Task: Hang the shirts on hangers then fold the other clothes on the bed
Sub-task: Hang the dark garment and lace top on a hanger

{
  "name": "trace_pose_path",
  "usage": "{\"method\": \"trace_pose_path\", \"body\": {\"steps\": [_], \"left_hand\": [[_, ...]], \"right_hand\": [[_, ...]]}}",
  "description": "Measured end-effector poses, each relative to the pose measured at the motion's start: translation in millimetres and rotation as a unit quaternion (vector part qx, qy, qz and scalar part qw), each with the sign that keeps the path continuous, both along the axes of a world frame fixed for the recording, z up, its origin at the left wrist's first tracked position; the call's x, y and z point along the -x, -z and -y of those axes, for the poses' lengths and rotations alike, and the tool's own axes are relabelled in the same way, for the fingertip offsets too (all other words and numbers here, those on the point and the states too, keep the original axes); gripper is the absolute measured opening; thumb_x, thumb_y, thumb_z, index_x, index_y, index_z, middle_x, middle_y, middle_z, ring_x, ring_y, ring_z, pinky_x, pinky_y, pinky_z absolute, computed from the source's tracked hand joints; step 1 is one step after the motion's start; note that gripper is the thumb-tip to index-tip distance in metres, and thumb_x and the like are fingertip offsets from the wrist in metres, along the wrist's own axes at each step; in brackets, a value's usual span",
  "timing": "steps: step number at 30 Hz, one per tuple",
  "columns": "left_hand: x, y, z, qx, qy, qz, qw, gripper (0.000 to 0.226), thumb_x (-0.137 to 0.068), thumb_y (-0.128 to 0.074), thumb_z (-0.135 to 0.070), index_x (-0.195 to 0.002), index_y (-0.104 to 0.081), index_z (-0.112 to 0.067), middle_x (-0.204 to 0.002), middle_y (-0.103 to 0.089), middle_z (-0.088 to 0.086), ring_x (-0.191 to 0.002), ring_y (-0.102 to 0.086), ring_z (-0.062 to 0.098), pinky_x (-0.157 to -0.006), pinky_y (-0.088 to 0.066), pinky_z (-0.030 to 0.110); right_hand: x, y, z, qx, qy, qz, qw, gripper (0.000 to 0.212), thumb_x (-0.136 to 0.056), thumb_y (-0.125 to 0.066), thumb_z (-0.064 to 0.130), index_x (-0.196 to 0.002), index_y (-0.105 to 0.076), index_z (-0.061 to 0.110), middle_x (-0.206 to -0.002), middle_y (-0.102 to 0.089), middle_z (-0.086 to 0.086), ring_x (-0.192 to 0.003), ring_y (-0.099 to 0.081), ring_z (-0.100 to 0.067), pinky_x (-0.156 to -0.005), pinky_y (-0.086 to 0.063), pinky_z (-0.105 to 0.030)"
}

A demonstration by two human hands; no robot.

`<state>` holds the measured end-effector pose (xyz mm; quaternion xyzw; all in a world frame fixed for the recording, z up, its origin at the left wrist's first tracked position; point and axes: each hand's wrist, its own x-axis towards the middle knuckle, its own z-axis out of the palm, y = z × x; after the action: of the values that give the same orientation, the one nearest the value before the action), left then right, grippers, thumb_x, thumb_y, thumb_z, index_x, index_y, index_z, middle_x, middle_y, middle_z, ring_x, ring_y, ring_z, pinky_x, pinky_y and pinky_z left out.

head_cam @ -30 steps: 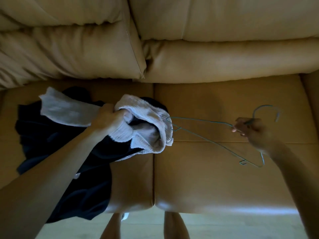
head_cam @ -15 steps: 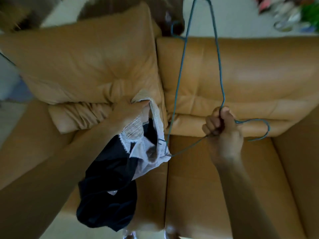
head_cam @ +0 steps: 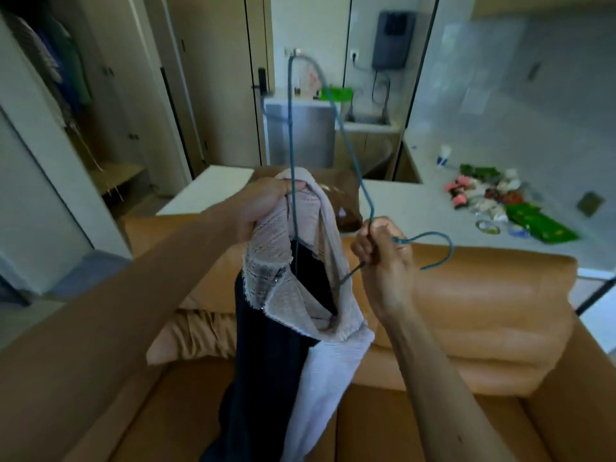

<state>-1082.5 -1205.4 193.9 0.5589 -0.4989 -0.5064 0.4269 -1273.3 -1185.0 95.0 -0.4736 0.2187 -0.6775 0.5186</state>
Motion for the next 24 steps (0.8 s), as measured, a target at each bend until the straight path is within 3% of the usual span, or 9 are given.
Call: {"method": "trace_pose_path", "body": {"steps": [2, 5, 10, 13, 15, 20, 22, 24], "left_hand": [[-9, -24, 0, 0.016, -0.010, -0.014, 1.000, 0.013, -0.098, -0.058, -0.027, -0.091, -0.065, -0.018, -0.090, -0.068, 0.005, -0.087, -0.066, 0.025, -0.087, -0.054, 0.036], [-30, -61, 0, 0.029, 0.000, -0.054, 0.998, 0.015, -0.096, -0.060, -0.028, -0.093, -0.069, -0.017, -0.087, -0.074, 0.008, -0.079, -0.070, 0.025, -0.078, -0.056, 0.034], [-51, -93, -3, 0.070, -0.026, 0.005, 0.997, 0.019, -0.096, -0.058, -0.027, -0.099, -0.070, -0.013, -0.088, -0.076, 0.011, -0.081, -0.072, 0.028, -0.084, -0.056, 0.040], [-61, -102, -6, 0.118, -0.060, 0.038, 0.991, 0.017, -0.097, -0.057, -0.021, -0.096, -0.070, -0.011, -0.078, -0.076, 0.008, -0.074, -0.071, 0.027, -0.073, -0.059, 0.036], [-68, -105, -11, 0.149, -0.079, 0.074, 0.983, 0.015, -0.097, -0.057, -0.017, -0.090, -0.070, -0.012, -0.070, -0.073, 0.003, -0.069, -0.070, 0.022, -0.061, -0.054, 0.027], [-73, -105, -15, 0.200, -0.086, 0.188, 0.958, 0.013, -0.098, -0.056, -0.017, -0.089, -0.065, -0.012, -0.076, -0.062, 0.006, -0.067, -0.059, 0.018, -0.056, -0.041, 0.020], [-73, -106, -15, 0.221, -0.095, 0.218, 0.946, 0.020, -0.098, -0.055, -0.016, -0.079, -0.061, -0.015, -0.070, -0.057, 0.001, -0.060, -0.053, 0.012, -0.045, -0.036, 0.013], [-73, -107, -13, 0.244, -0.094, 0.240, 0.935, 0.029, -0.098, -0.055, -0.015, -0.069, -0.059, -0.020, -0.065, -0.057, -0.003, -0.058, -0.053, 0.010, -0.048, -0.038, 0.015]], "right_hand": [[-3, -3, -1, -0.002, 0.037, -0.076, 0.996, 0.033, -0.099, -0.049, 0.019, -0.067, -0.054, 0.018, -0.064, -0.035, -0.008, -0.063, -0.027, -0.022, -0.062, -0.019, -0.038], [1, -8, -3, -0.002, 0.069, -0.141, 0.988, 0.037, -0.102, -0.048, 0.015, -0.066, -0.047, 0.009, -0.065, -0.038, -0.014, -0.067, -0.034, -0.023, -0.064, -0.028, -0.036], [11, -31, 3, 0.045, 0.044, -0.200, 0.978, 0.038, -0.102, -0.046, -0.001, -0.065, -0.048, 0.005, -0.065, -0.046, -0.010, -0.066, -0.043, -0.020, -0.066, -0.037, -0.028], [20, -44, 9, 0.060, 0.032, -0.265, 0.962, 0.035, -0.102, -0.051, 0.003, -0.067, -0.057, 0.006, -0.065, -0.051, -0.010, -0.066, -0.046, -0.019, -0.064, -0.037, -0.028], [25, -53, 12, 0.070, 0.028, -0.316, 0.946, 0.037, -0.101, -0.053, 0.004, -0.065, -0.059, 0.010, -0.065, -0.054, -0.008, -0.065, -0.047, -0.018, -0.063, -0.037, -0.028], [32, -72, 16, 0.076, 0.002, -0.465, 0.882, 0.035, -0.102, -0.056, 0.015, -0.069, -0.065, 0.010, -0.067, -0.058, -0.008, -0.065, -0.049, -0.012, -0.063, -0.040, -0.023], [33, -83, 16, 0.070, -0.041, -0.502, 0.861, 0.036, -0.102, -0.057, 0.019, -0.067, -0.062, 0.011, -0.064, -0.051, -0.005, -0.064, -0.044, -0.013, -0.062, -0.037, -0.026], [27, -94, 15, 0.069, -0.067, -0.536, 0.839, 0.042, -0.101, -0.059, 0.017, -0.059, -0.056, 0.020, -0.059, -0.043, 0.002, -0.060, -0.038, -0.010, -0.059, -0.032, -0.028]]}}
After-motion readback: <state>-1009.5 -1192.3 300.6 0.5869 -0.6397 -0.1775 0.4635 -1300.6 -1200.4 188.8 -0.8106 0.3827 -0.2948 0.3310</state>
